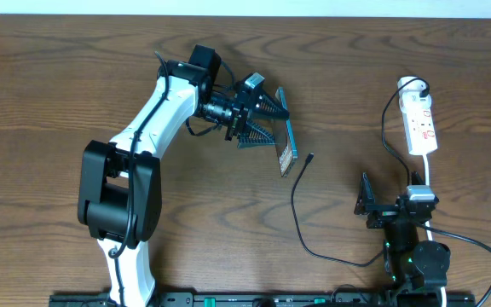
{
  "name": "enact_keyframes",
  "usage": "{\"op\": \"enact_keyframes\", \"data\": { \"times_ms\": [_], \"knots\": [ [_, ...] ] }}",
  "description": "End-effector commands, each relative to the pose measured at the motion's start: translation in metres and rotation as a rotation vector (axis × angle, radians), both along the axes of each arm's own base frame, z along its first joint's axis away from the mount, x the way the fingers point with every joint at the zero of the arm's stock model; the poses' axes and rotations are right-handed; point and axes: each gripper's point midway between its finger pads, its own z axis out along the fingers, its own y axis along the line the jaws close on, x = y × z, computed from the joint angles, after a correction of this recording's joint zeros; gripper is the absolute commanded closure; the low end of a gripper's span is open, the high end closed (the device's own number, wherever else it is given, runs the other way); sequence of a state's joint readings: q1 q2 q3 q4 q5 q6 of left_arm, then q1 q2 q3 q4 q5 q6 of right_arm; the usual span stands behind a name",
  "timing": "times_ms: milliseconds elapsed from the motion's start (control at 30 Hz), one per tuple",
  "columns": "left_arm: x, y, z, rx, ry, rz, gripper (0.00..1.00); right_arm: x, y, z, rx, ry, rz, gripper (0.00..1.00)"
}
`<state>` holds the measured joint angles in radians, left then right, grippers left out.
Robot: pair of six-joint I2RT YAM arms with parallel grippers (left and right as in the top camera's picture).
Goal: Plug charger to phone and switch on socket
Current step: 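Hold the phone raised upright near the cable tip, then move the right gripper up toward the phone held by the left gripper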
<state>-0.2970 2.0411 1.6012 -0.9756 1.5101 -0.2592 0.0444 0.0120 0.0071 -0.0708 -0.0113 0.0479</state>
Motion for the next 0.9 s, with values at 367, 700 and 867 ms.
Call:
{"op": "enact_keyframes", "data": {
  "times_ms": [367, 700, 867],
  "knots": [
    [0.004, 0.001, 0.019, -0.067, -0.005, 0.002, 0.74, -0.004, 0.031, 0.002, 0.576, 0.072, 0.13, 0.01],
    [0.004, 0.001, 0.019, -0.065, 0.002, 0.003, 0.74, -0.01, 0.049, 0.006, 0.818, 0.138, 0.22, 0.01],
    [0.004, 0.001, 0.019, -0.054, 0.04, 0.006, 0.74, -0.013, 0.059, -0.008, 0.558, 0.189, 0.276, 0.01]
  ]
}}
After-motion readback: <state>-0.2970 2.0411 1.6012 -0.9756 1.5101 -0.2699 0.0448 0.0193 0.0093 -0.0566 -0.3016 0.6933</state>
